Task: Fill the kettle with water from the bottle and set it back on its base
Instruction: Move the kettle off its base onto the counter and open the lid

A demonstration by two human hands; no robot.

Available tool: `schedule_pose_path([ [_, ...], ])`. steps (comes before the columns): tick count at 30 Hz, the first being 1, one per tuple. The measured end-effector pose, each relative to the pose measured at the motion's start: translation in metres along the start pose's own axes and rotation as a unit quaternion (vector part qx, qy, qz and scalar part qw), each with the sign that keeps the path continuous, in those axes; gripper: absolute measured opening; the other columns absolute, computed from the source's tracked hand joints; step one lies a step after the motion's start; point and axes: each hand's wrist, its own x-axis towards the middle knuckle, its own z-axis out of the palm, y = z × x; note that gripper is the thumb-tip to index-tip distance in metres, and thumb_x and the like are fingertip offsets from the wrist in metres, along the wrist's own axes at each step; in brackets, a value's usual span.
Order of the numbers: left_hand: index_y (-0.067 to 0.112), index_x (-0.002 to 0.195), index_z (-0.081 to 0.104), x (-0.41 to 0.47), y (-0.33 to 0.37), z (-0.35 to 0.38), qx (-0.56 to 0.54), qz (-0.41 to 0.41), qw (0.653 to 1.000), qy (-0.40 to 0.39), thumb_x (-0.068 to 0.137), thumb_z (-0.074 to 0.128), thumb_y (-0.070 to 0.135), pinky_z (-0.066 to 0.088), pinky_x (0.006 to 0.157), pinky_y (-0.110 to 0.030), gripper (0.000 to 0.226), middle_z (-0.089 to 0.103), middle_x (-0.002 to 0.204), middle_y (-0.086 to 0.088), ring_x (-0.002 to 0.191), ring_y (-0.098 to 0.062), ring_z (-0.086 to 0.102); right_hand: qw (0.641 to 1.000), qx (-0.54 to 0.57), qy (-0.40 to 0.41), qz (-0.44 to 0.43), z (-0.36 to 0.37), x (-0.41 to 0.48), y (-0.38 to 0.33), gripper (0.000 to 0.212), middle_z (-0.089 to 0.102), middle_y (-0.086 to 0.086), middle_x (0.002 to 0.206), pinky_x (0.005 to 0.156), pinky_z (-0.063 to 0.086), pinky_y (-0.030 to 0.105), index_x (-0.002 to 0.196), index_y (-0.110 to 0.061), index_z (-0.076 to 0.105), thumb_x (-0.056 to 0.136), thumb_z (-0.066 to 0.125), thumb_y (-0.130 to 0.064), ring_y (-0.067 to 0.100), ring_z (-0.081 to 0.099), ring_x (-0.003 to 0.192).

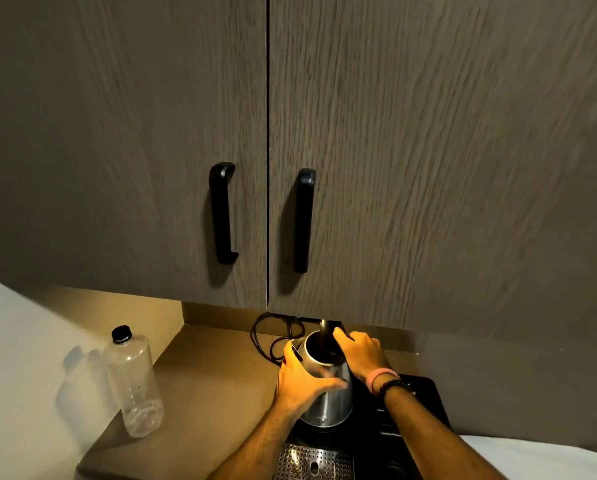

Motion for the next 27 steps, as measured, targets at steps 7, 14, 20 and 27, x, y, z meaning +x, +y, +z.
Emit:
schedule_pose_path([
  [7, 0.032, 0.144, 0.012, 0.001, -0.002, 0.006, 0.001, -0.006, 1.0, 0.006, 0.024, 0.091, 0.066, 0.047, 0.101, -0.042, 0.147, 0.051, 0.137, -0.003, 0.125, -0.025, 0.05, 0.993, 0.113, 0.019, 0.03, -0.005, 0.0, 0.037, 0.052, 0.065, 0.01, 0.087, 0.082, 0.05, 0.045, 0.079, -0.015, 0.062, 0.095, 0.04, -0.059, 0.025, 0.059, 0.079],
  [14, 0.027, 0.143, 0.019, -0.008, 0.002, 0.001, -0.018, 0.015, 0.999, 0.029, 0.029, 0.092, 0.061, 0.047, 0.098, -0.036, 0.139, 0.054, 0.131, 0.0, 0.122, -0.024, 0.053, 0.99, 0.143, -0.015, 0.009, -0.009, -0.003, 0.03, 0.054, 0.065, 0.017, 0.112, 0.094, 0.047, 0.05, 0.101, -0.014, 0.062, 0.097, 0.034, -0.06, 0.034, 0.061, 0.102],
  [20, 0.03, 0.142, 0.02, -0.008, 0.006, -0.028, -0.023, 0.031, 0.997, 0.066, 0.032, 0.092, 0.058, 0.045, 0.091, -0.031, 0.134, 0.053, 0.131, -0.001, 0.121, -0.024, 0.052, 0.985, 0.163, -0.026, -0.045, 0.0, -0.006, -0.002, 0.051, 0.071, 0.005, 0.102, 0.086, 0.047, 0.043, 0.096, -0.019, 0.068, 0.097, 0.036, -0.058, 0.02, 0.063, 0.094],
  [27, 0.029, 0.132, 0.029, -0.005, -0.014, -0.095, 0.014, 0.012, 0.988, 0.156, 0.025, 0.088, 0.066, 0.051, 0.09, -0.04, 0.128, 0.056, 0.126, 0.001, 0.114, -0.023, 0.056, 0.98, 0.168, -0.056, -0.092, 0.052, -0.008, -0.057, 0.041, 0.07, 0.007, 0.105, 0.093, 0.047, 0.042, 0.098, -0.016, 0.07, 0.101, 0.041, -0.044, 0.025, 0.063, 0.102],
])
